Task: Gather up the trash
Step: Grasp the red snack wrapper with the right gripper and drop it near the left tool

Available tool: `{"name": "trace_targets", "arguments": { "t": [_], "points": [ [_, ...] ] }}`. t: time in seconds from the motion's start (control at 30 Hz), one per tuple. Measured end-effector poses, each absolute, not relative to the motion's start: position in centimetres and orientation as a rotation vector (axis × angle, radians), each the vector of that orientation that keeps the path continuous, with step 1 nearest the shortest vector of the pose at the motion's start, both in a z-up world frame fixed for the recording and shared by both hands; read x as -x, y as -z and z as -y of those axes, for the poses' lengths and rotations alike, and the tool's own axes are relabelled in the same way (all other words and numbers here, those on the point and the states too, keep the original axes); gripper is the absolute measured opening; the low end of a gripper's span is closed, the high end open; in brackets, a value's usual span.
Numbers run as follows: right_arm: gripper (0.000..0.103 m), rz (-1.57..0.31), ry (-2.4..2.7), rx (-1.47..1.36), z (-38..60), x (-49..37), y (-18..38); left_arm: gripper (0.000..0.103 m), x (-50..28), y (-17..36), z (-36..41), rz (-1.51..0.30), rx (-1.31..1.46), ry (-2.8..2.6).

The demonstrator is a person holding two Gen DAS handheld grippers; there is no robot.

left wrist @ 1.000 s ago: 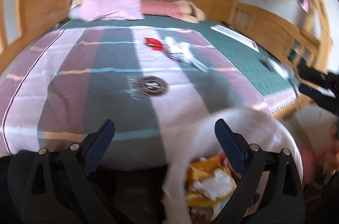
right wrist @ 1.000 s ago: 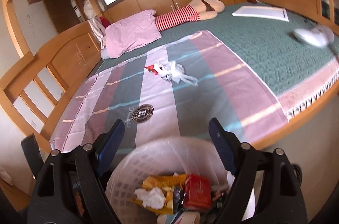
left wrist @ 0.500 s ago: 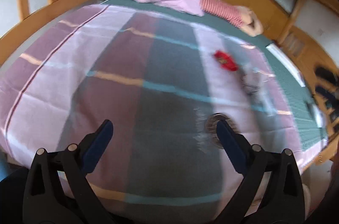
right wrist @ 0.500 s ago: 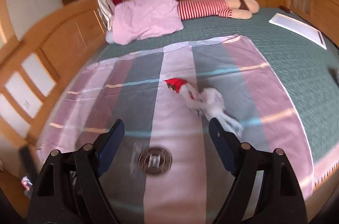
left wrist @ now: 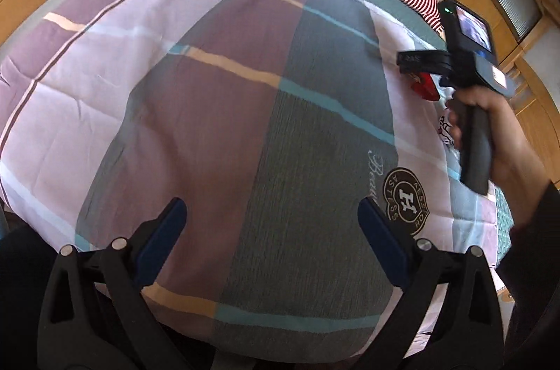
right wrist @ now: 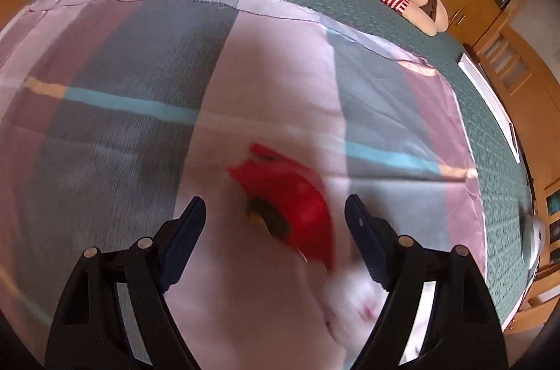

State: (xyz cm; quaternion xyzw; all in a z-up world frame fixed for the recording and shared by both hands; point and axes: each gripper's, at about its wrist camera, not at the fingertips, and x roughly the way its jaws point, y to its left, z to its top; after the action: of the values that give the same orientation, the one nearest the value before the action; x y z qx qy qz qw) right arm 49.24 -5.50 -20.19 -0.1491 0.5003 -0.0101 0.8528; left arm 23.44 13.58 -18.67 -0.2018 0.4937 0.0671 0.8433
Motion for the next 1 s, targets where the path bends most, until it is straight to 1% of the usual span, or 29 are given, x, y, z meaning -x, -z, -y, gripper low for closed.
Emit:
{"name": "trace_targets", "arguments": {
  "t": [0.1,0.13,0.17,0.2,0.27,0.37,0.47,0.57,0.67,0.77,0.8,0.9,0.93,0.97,1.0],
  "points": [
    [0.08,-1.057,0.027,0.333,5.2,-50.6,20.9,0.098,-23.7,19.0,-13.7,-1.059,0.446,-0.138],
    [0.07,-1.057,0.026,0.338,5.1,-50.9,21.0,0.098,-23.7,19.0,-13.8,-1.063,0.456,-0.135],
    [0.051,-1.063,0.02,0.345,5.2,-51.1,21.1,0.098,-23.8,19.1,-13.8,-1.065,0.46,-0.134],
    [0.049,-1.067,0.024,0.356,5.0,-51.1,21.2,0.098,-23.8,19.1,-13.9,-1.066,0.462,-0.137],
    [0.037,-1.043,0.011,0.361,5.0,-50.8,20.7,0.098,-23.7,19.1,-14.1,-1.061,0.47,-0.145],
    [0.028,-1.028,-0.051,0.289,5.2,-49.3,18.9,0.098,-23.5,19.0,-14.8,-1.039,0.503,-0.176],
    [0.028,-1.046,-0.202,0.135,5.3,-45.9,16.5,0.098,-22.8,18.6,-15.9,-0.991,0.561,-0.225],
    [0.028,-1.14,-0.419,-0.024,4.9,-41.7,15.6,0.098,-21.9,18.3,-17.4,-0.935,0.637,-0.283],
    [0.029,-1.301,-0.617,-0.175,4.2,-37.0,17.1,0.098,-21.0,18.0,-18.4,-0.885,0.705,-0.328],
    [0.029,-1.421,-0.755,-0.255,3.3,-33.4,19.3,0.098,-20.6,17.9,-18.6,-0.859,0.725,-0.351],
    [0.031,-1.438,-0.777,-0.262,3.1,-32.8,19.7,0.098,-20.6,17.9,-18.5,-0.859,0.721,-0.354],
    [0.043,-1.415,-0.774,-0.186,2.9,-31.7,19.5,0.099,-21.1,18.0,-17.8,-0.881,0.693,-0.349],
    [0.054,-1.399,-0.766,-0.178,3.2,-31.7,19.1,0.099,-21.3,18.1,-17.5,-0.89,0.679,-0.346],
    [0.064,-1.378,-0.757,-0.181,3.6,-31.6,18.5,0.099,-21.2,18.1,-17.5,-0.893,0.671,-0.345],
    [0.066,-1.337,-0.741,-0.188,4.3,-31.8,17.4,0.099,-21.1,18.1,-17.5,-0.895,0.662,-0.345]
  ]
}}
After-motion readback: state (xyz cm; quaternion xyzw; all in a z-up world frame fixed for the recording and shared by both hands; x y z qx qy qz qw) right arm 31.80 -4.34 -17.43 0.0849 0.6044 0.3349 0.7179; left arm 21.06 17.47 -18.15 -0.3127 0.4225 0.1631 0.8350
